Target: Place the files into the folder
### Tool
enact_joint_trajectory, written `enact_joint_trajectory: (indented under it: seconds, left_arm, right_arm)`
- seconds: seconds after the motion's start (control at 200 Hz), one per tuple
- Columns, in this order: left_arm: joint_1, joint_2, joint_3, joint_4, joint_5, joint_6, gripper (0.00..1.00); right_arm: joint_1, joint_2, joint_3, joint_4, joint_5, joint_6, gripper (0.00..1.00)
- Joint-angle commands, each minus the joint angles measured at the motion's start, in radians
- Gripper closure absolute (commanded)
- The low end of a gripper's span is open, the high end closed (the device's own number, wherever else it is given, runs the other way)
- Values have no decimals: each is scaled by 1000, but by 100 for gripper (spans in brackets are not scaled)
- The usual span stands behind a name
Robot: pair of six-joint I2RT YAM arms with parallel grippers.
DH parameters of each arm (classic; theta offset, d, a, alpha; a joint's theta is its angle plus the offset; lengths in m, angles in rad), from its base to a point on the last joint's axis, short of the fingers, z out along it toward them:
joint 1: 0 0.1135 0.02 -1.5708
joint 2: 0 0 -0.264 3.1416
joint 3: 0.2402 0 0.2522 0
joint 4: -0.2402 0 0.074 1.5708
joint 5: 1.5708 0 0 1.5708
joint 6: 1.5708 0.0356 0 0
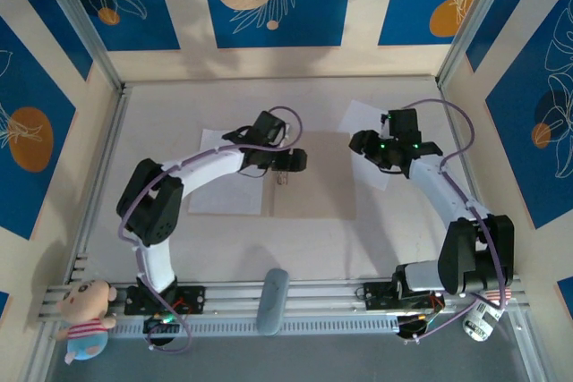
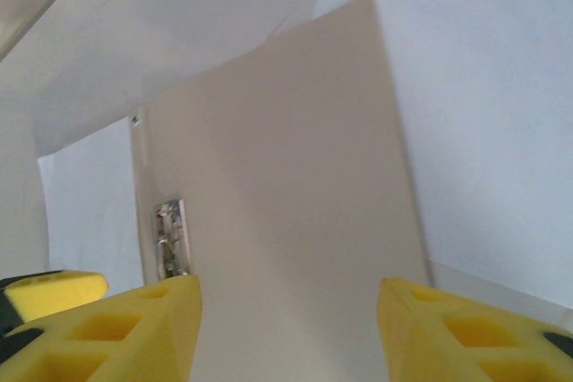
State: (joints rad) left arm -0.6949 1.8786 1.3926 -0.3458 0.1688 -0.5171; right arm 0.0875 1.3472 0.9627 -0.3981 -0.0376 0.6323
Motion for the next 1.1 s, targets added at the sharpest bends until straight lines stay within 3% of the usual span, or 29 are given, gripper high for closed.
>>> enact_joint_trajectory:
  seconds: [0.0, 0.315, 0.665, 0.915, 1.095]
  left_arm:
    - [-55, 91, 94, 43, 32, -15, 14]
    - [-98, 295, 257, 92, 29, -30, 15]
    - [-100, 305, 255, 60, -15, -49, 15]
    - [-100, 180, 238, -118, -184, -34, 19]
    - [-102, 103, 152, -218, -339, -97, 23]
  right_arm:
    - [-54, -38, -31, -36, -37, -20, 44]
    - [-165, -27, -72, -32, -55, -39, 44]
    - [-98, 44, -74, 17, -114, -13, 45]
    - [4, 107, -95, 91, -119, 37, 47]
    - [59, 174, -92, 128, -115, 54, 51]
